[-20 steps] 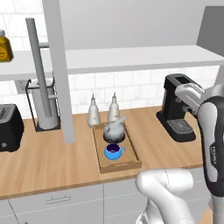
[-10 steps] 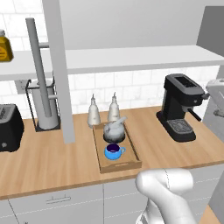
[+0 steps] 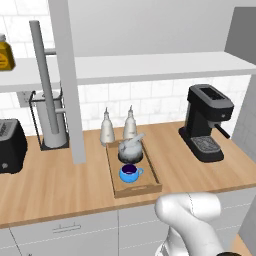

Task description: Pick the kettle from the counter and place it on the tray. Then pick the mug from the cabinet and place it on the tray. Then close the cabinet doors.

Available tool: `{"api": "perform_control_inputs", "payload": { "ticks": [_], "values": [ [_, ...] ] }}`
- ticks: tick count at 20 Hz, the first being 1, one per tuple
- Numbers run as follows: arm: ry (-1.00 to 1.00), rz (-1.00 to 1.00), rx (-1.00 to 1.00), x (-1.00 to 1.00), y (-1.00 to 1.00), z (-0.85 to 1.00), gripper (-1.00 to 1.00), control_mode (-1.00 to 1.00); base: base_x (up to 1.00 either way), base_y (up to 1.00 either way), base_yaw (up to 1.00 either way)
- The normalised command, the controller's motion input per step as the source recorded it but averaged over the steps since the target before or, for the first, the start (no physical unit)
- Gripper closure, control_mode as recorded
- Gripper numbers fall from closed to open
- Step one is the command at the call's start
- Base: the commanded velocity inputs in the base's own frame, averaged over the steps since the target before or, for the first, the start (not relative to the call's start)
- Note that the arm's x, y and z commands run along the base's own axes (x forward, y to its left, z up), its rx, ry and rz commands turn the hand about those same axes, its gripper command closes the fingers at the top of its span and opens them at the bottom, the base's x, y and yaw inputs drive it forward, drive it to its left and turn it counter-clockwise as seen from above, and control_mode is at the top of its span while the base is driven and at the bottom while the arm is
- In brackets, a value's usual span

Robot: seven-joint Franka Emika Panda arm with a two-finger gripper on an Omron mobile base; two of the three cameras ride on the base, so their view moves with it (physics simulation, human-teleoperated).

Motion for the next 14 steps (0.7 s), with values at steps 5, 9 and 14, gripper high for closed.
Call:
{"api": "perform_control_inputs", "payload": {
  "ticks": [5,9,14],
  "values": [
    [-0.03,-0.01,0.39,-0.63,-0.74,0.03,1.0,-1.0,0.0,0.0,0.0],
    [-0.08,0.0,0.21,-0.22,-0.24,0.0,1.0,-1.0,0.0,0.0,0.0],
    [0.0,-0.13,0.06,0.0,-0.12,0.01,1.0,-1.0,0.0,0.0,0.0]
  ]
}}
